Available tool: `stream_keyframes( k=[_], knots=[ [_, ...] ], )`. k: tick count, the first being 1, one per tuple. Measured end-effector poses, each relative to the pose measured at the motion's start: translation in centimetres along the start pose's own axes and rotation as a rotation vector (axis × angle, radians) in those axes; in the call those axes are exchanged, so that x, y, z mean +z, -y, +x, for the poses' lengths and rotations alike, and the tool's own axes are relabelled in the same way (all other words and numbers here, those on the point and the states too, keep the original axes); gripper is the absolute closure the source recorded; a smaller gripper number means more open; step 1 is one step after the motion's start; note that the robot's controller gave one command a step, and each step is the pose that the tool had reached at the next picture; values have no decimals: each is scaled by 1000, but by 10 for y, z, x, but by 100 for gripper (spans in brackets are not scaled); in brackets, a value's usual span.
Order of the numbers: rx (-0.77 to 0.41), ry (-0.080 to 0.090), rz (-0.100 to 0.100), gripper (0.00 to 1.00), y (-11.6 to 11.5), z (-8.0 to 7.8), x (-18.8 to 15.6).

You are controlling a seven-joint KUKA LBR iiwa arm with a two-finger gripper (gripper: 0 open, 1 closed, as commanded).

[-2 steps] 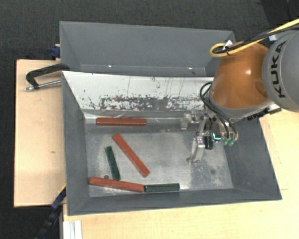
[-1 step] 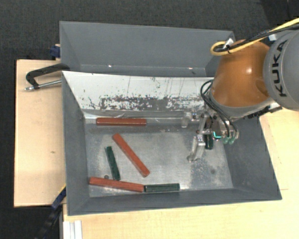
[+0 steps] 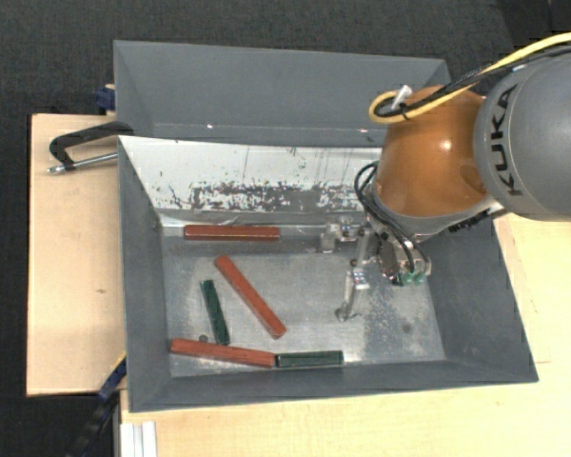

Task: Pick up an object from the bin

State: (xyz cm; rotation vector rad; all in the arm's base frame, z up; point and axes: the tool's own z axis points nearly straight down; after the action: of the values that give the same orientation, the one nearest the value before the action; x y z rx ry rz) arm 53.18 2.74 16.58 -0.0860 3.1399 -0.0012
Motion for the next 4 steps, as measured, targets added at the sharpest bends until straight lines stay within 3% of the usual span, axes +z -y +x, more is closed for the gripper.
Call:
stream_keyframes(
  k=[1,2,3,4],
  knots=[
    [-130,6,-2,0,-45,6,58],
    [-148,-7,-4,0,-50,13,89],
    [-169,3,0,0,-92,23,52],
    [-146,5,-6,0,-108,22,69]
  ],
)
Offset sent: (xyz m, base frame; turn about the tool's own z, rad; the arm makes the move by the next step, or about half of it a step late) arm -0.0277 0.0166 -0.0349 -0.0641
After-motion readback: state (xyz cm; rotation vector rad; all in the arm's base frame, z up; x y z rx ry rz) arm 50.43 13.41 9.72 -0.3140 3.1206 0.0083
